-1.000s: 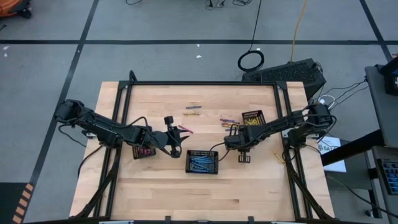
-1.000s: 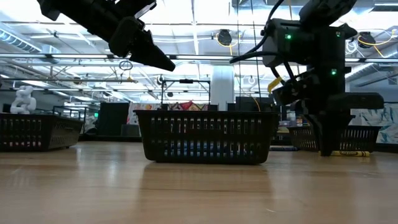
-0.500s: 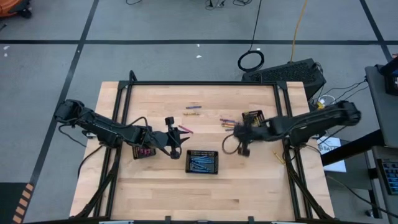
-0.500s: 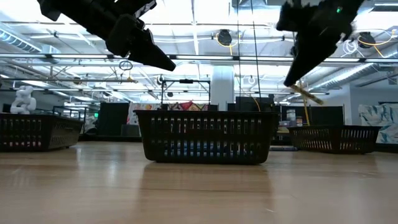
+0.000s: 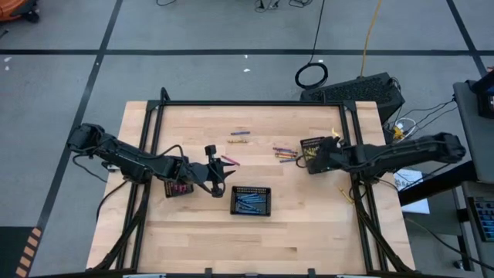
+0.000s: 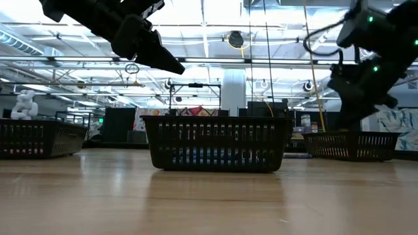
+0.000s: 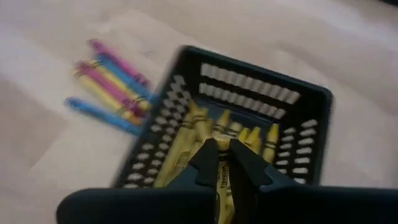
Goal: Sort crayons
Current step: Put the yellow crayon into the right black basket
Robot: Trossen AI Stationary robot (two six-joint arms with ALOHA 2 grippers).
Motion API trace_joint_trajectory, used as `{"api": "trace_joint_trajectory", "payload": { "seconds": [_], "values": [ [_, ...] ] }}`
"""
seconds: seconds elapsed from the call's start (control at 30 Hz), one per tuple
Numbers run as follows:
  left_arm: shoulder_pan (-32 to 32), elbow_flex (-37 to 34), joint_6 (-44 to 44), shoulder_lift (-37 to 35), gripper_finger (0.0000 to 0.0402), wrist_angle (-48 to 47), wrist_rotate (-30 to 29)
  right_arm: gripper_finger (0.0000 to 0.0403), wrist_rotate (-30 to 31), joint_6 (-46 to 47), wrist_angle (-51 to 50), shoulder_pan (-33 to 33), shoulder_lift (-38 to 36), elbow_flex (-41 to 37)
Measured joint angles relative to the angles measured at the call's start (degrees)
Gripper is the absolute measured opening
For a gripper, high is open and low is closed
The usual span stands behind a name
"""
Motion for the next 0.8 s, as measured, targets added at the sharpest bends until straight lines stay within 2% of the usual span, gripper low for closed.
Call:
{"api": "trace_joint_trajectory", "payload": {
  "seconds": [0.13, 0.27, 0.47, 0.6, 0.8],
  "values": [
    [0.00, 0.00, -0.01, 0.00, 0.0095, 0.01, -0.01, 0.0027, 1.28, 1.90, 2.38, -1.71, 0.17, -2.06],
    [0.00, 0.00, -0.01, 0.00, 0.0095, 0.02, -0.01, 0.0066, 1.32, 1.44, 3.02, -3.52, 0.14, -2.05],
    [0.00, 0.00, -0.03, 0.00, 0.0095, 0.00, -0.01, 0.0124, 0.84, -5.39, 2.90, -2.81, -1.27, 1.36],
    [0.00, 0.00, -0.03, 0.00, 0.0095, 0.00, -0.01, 0.0131, -3.29, -8.82, 2.87, 0.35, -1.77, 7.21],
    [0.00, 0.00, -0.58, 0.00, 0.0095, 0.02, -0.03, 0.0109, -13.34, -6.74, 2.83, 9.67, 1.99, 15.45]
  ]
}}
